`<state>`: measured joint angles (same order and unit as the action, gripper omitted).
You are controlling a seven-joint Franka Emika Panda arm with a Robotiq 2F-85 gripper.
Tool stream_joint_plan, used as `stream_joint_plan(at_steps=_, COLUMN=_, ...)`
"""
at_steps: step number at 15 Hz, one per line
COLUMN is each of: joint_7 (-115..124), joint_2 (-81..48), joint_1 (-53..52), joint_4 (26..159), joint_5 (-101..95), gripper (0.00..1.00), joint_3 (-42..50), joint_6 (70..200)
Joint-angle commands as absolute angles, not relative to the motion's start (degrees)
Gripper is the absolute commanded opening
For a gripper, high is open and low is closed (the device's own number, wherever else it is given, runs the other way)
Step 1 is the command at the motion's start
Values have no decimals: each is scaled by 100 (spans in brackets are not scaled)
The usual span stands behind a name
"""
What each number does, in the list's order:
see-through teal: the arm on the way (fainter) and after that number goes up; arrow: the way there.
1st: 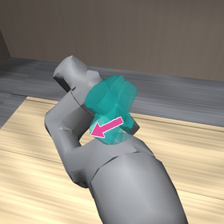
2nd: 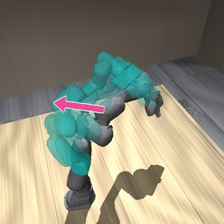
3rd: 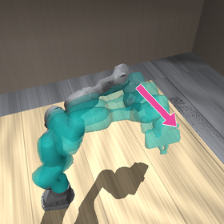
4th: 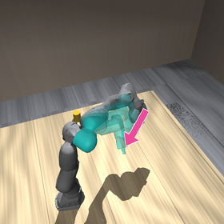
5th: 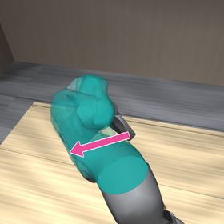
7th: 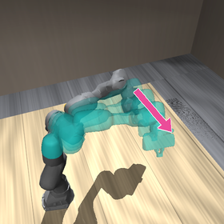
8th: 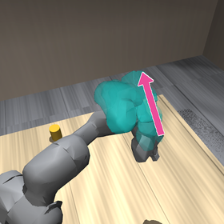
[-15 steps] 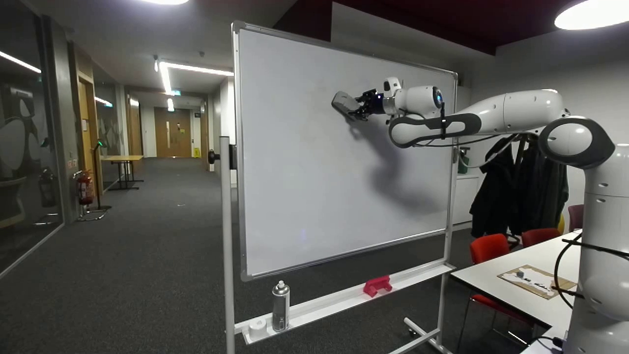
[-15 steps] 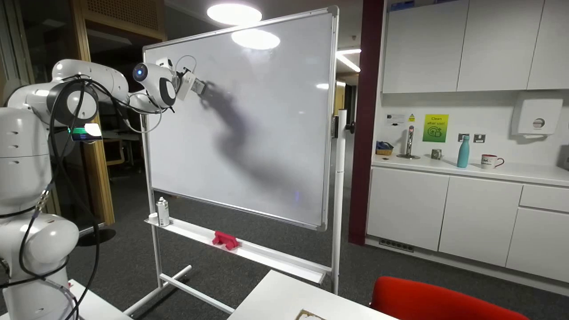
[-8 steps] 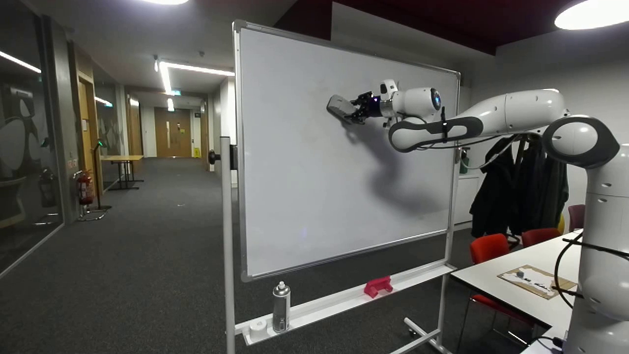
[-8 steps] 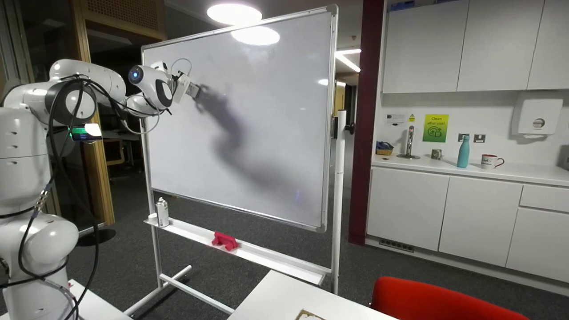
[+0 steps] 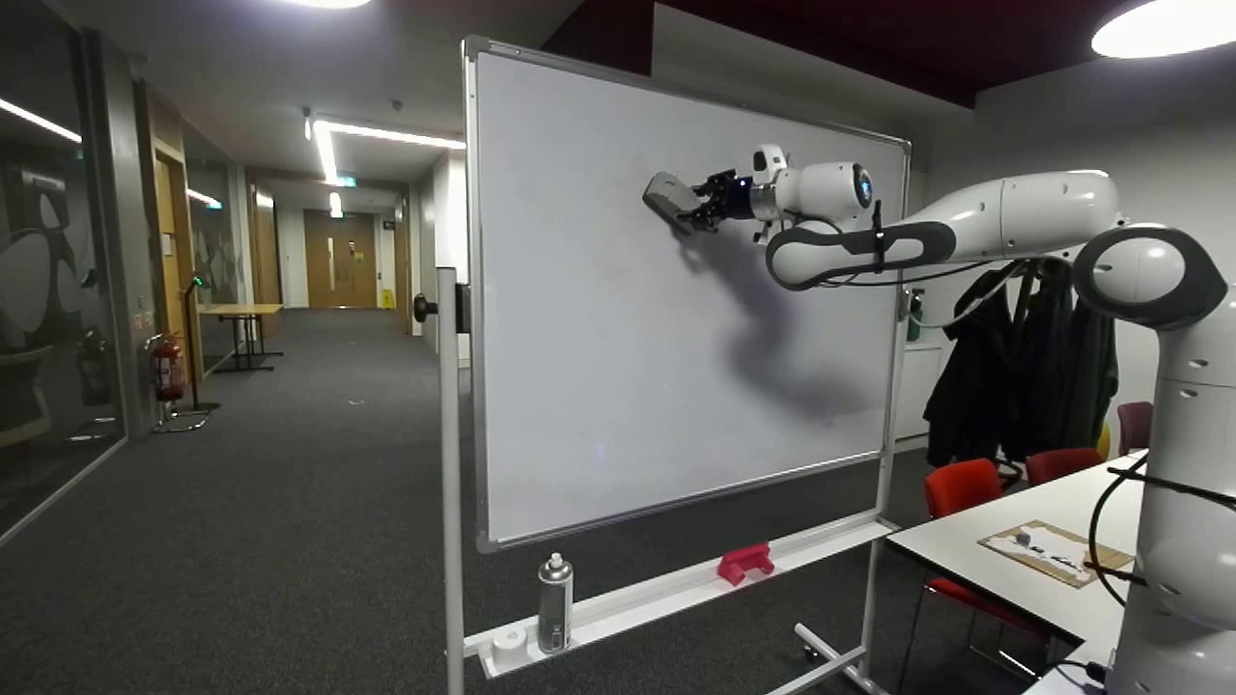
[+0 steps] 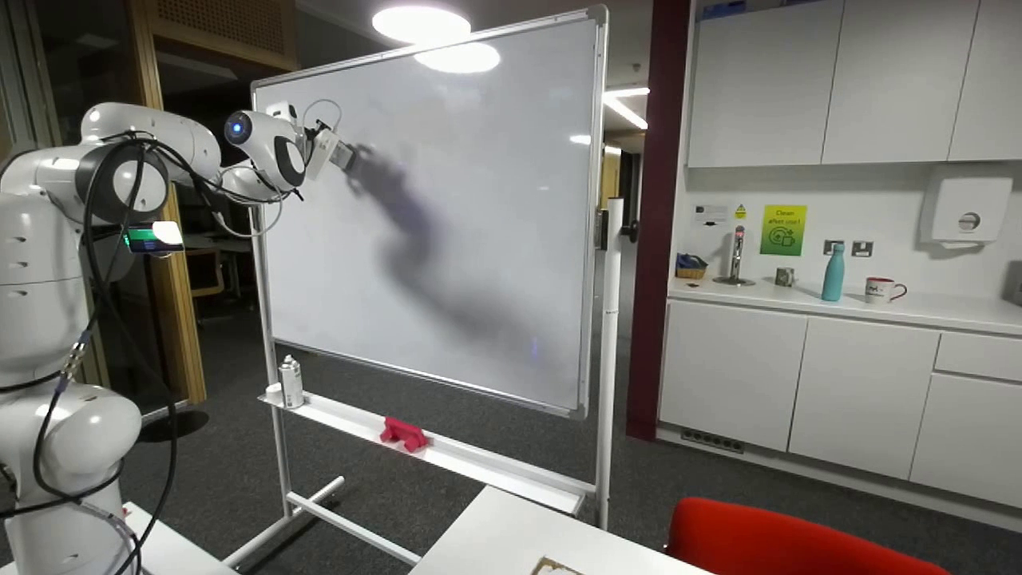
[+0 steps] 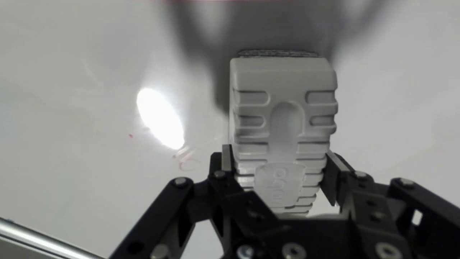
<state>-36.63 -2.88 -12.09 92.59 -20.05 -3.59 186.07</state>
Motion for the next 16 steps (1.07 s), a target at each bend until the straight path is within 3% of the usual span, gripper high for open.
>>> stream_joint_plan(at_steps=1, joint_7=-3579, joint_2=-259, joint_1=-1157, joint_4=8881, joint_5=-1708, gripper=34, joint_3=-370, joint_6=18726)
stream_joint_plan(at_steps=8, joint_7=-3670, joint_2=-349, joint_1=-1132, joint_4=8387, joint_5=-1162, gripper=34, joint_3=-367, joint_6=18715)
stream_joint_plan(at_steps=16, joint_7=-4009, joint_2=-674, joint_1=-1174, joint_4=9044, joint_5=-1523, gripper=34, joint_3=-365, joint_6=18841)
